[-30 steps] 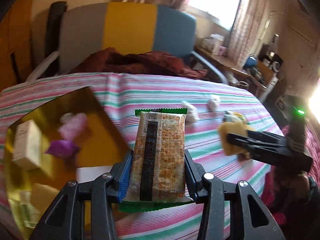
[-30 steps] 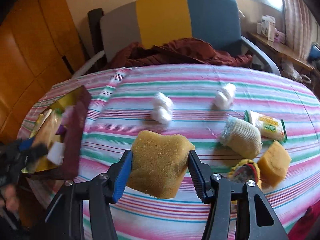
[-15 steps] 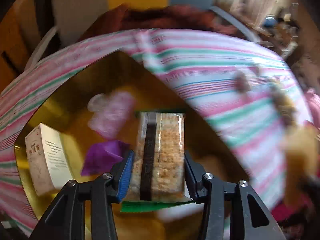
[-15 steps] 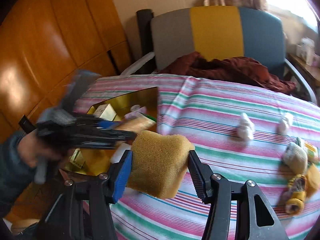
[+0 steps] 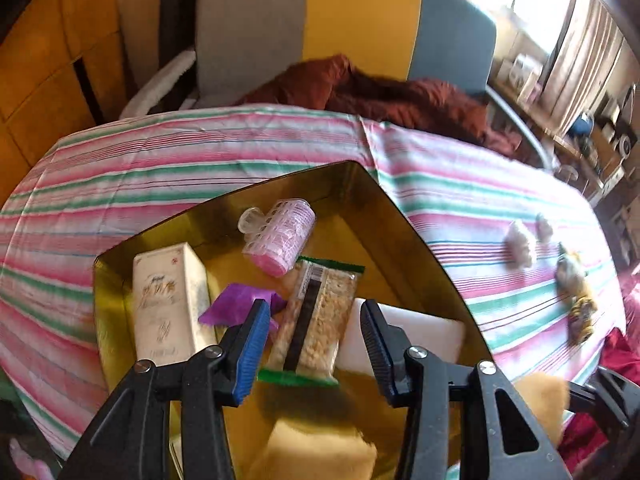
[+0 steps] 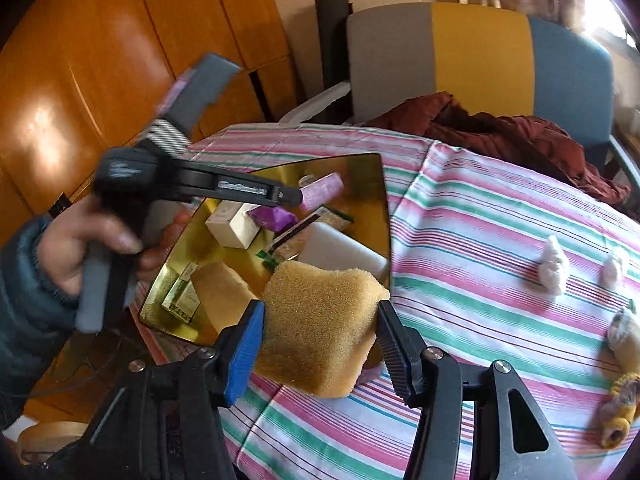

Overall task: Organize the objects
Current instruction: 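Carry the cracker packet and yellow sponge to the gold tray and release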

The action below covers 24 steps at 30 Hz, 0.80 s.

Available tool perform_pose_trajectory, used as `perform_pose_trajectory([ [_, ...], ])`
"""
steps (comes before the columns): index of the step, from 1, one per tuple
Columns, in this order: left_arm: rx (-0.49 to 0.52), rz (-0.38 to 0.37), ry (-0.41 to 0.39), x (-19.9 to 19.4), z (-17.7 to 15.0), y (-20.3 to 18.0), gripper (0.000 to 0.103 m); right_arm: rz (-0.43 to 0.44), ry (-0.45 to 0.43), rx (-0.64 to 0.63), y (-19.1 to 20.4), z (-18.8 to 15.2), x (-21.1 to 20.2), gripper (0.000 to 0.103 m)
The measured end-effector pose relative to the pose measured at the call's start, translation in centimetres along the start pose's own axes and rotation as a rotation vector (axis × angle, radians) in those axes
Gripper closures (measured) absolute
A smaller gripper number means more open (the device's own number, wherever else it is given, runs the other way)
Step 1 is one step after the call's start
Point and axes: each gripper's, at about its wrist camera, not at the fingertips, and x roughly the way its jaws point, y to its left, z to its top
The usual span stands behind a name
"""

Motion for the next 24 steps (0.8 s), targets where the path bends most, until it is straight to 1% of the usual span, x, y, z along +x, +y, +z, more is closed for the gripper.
perform_pose_trajectory([
  [2, -0.038, -0.023, -0.026, -1.2, -1.1, 0.6, 0.056, 0.016, 0.005, -0.003, 0.6, 0.2, 0.5, 0.046],
  [4, -0.058, -0.031, -0.048, -2.3, -2.0, 0.7, 0.056, 0.032, 0.001, 0.001, 1.1, 0.5, 0.8, 0.043],
  [8, -0.049, 0.007, -0.123, -4.3, -4.2, 0.4, 0.056, 0.049, -0.004, 0.007, 2.0, 0.7, 0.9, 0.036],
  [12, -0.029, 0.033, -0.193, -5.9, -6.2, 0.0, 0.056, 0.035, 0.003, 0.001, 2.6, 0.6, 1.2, 0.036],
  [14, -0.028, 0.062, -0.231, -6.7, -7.2, -0.2, 0.056, 0.035, 0.007, 0.001, 2.8, 0.4, 1.2, 0.035],
  [16, -0.035, 0.091, -0.259, -7.3, -7.9, -0.2, 0.055, 0.03, 0.008, -0.002, 3.0, 0.2, 1.2, 0.032],
  [18, -0.041, 0.104, -0.278, -7.8, -8.4, -0.3, 0.055, 0.023, 0.009, -0.001, 3.2, -0.1, 1.2, 0.029],
  [20, -0.039, 0.14, -0.297, -8.2, -9.0, -0.5, 0.055, 0.022, 0.012, 0.007, 3.2, -0.5, 1.2, 0.027],
  [24, -0.025, 0.173, -0.303, -8.6, -9.9, -0.8, 0.055, 0.002, 0.016, 0.018, 3.1, -1.0, 1.1, 0.025],
])
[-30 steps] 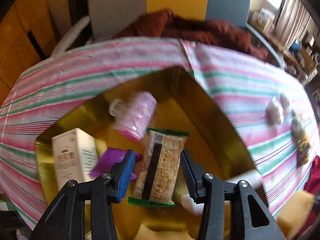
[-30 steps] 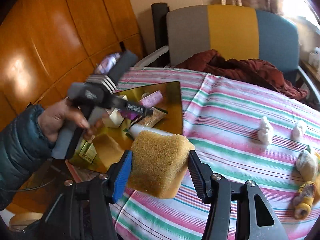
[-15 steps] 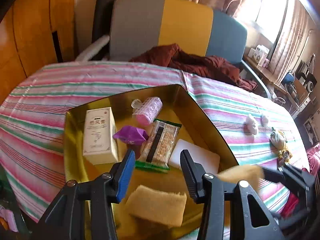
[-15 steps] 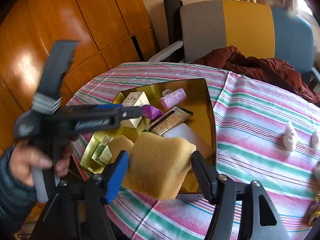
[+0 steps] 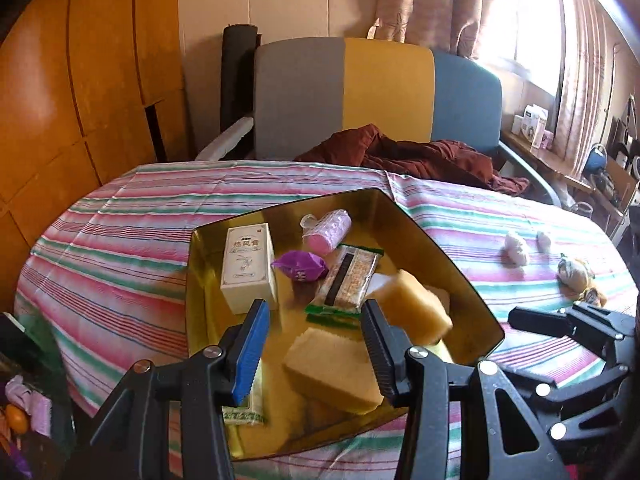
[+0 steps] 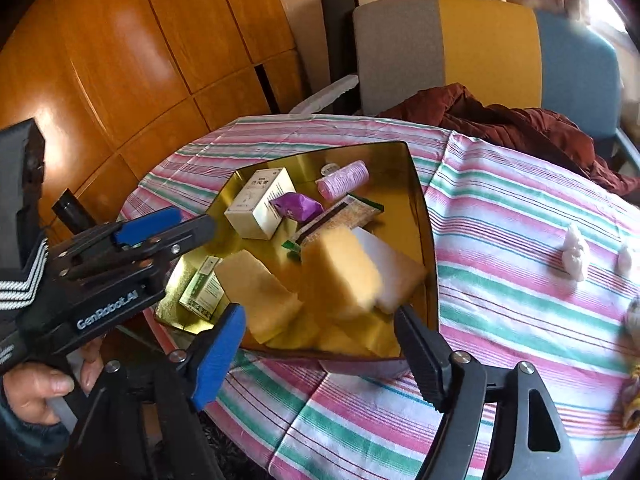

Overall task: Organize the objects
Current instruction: 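Withdraw both grippers from the tray back toward the pile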

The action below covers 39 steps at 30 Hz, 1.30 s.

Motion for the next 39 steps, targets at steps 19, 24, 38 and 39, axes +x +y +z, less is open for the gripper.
perform_pose_trajectory([
  [19, 0.088, -0.074, 0.009, -0.9, -0.5, -3.7, 0.055, -0.099, -0.036, 0.135, -5.5, -1.4, -3.1, 0.02],
  [24, 0.117, -0.12, 0.029, -0.6, -0.6, -5.2, 0.055, -0.16, -0.021, 0.216, -9.1, -2.8, -4.2, 0.02],
  [38, 0.252, -0.203, 0.043, 0.2, 0.3, -10.7, 0.055, -0.447, -0.062, 0.469, -23.8, -6.3, -13.1, 0.02],
  [39, 0.262, -0.209, 0.045, 0.3, 0.3, -11.3, 0.055, -0.474, -0.069, 0.491, -24.9, -6.6, -13.9, 0.02],
])
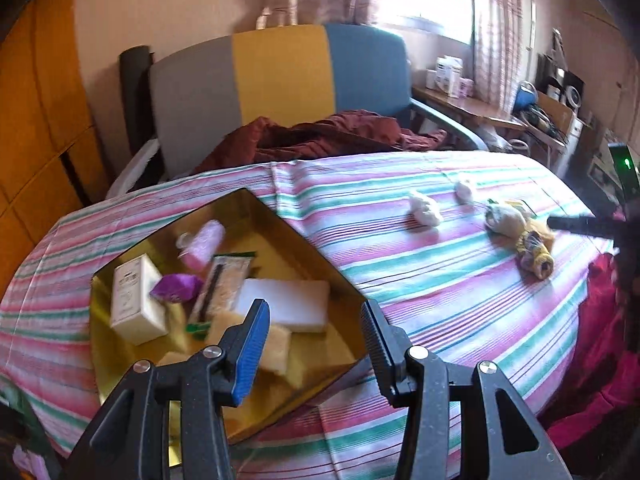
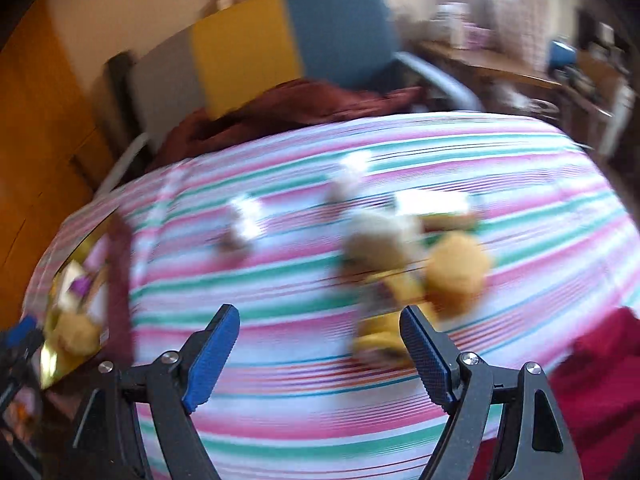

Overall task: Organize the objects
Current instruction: 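Withdraw both grippers from the tray back toward the pile, then grasp the knitted yellow toy with the left gripper while the right gripper grasps the plastic-wrapped bundle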

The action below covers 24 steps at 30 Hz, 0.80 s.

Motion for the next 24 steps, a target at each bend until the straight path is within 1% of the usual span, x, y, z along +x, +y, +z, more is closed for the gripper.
perform_pose_trajectory([
  [1, 0.016, -0.016, 0.005, 0.3, 0.3, -0.8, 0.055, -0.036, -0.008, 0.037, -2.0, 0.5, -0.1, 0.02],
  [5, 0.063, -0.065, 0.032, 1.4, 0.9, -3.5, 0.055, -0.11, -0.02, 0.168, -7.5, 1.1, 0.4, 0.02],
  [7, 0.093, -0.093, 0.05, 2.0, 1.1, -4.9, 0.055, -0.119, -0.013, 0.253, -9.8, 0.7, 0.9, 0.02],
  [10, 0.124, -0.144, 0.097, 3.5, 1.2, -7.3, 0.055, -0.114, -0.002, 0.332, -11.7, 0.4, 1.3, 0.02],
  [16, 0.166, -0.236, 0.171, 6.2, 1.6, -12.0, 0.055, -0.093, -0.031, 0.387, -12.4, 0.4, 0.6, 0.019],
  [19, 0.189, -0.262, 0.186, 7.1, 2.1, -13.9, 0.055, -0.089, -0.031, 0.4, -12.6, 0.5, 0.5, 0.019],
  [21, 0.201, -0.293, 0.191, 7.6, 2.7, -15.4, 0.055, -0.085, -0.034, 0.403, -12.6, 0.5, 0.4, 0.019],
  [24, 0.193, -0.36, 0.215, 8.7, 3.7, -17.2, 0.055, -0.077, -0.036, 0.411, -12.7, 0.5, 0.3, 0.019],
])
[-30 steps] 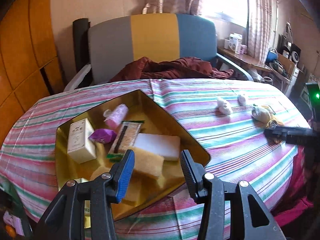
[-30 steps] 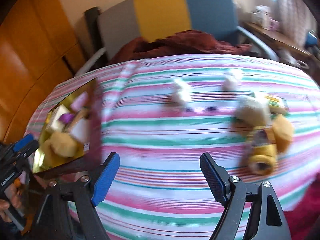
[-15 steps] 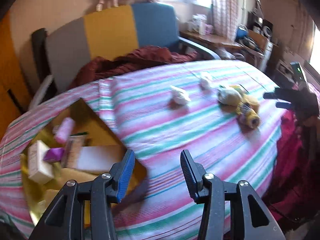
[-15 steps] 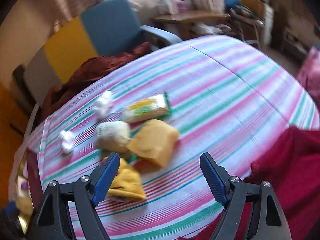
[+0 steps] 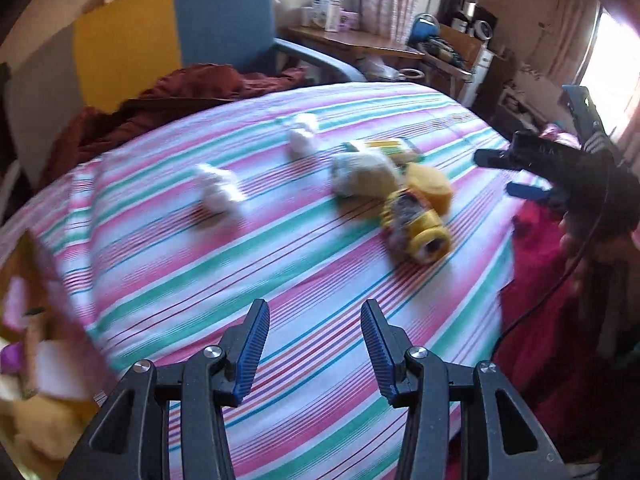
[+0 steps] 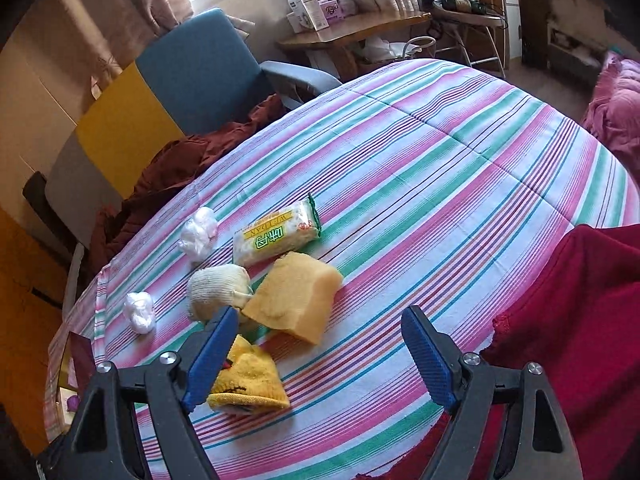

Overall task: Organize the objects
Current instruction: 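Grasp the knitted yellow toy with the left gripper while the right gripper grasps the plastic-wrapped bundle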

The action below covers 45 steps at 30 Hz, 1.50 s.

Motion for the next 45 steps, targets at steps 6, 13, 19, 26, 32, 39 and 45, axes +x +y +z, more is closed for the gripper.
perform_pose_trajectory([
  [6, -0.05, -0.106, 0.043, 3.5, 3.0, -2.2, 0.054, 0.012, -0.004, 0.03, -0.4, 0.2, -0.3, 0.018],
  [13, -0.062, -0.135, 0.059, 7.0, 5.7, -4.5, 0.052, 0.029, 0.009, 0.095, -1.7, 0.6, -0.3, 0.018],
  [19, -0.084, -0.167, 0.092, 9.6, 7.1, -5.9, 0.051, 0.038, 0.041, 0.106, -1.7, 0.4, 0.2, 0.018],
  [26, -0.052, -0.171, 0.121, 12.7, 7.0, -6.6, 0.057, 0.026, 0.059, 0.101, -1.8, 0.4, 0.8, 0.018],
  [32, -0.066, -0.187, 0.067, 10.7, 4.8, -4.1, 0.067, 0.012, 0.046, 0.057, -1.3, 0.2, 0.9, 0.018],
  [39, -0.073, -0.072, 0.001, 6.9, 1.0, 0.9, 0.067, 0.022, 0.064, -0.037, 1.2, -0.7, 1.4, 0.018],
  [45, -0.121, -0.059, -0.025, 6.0, -0.7, 3.8, 0.067, 0.09, 0.086, -0.14, 6.6, 1.1, 3.3, 0.021],
])
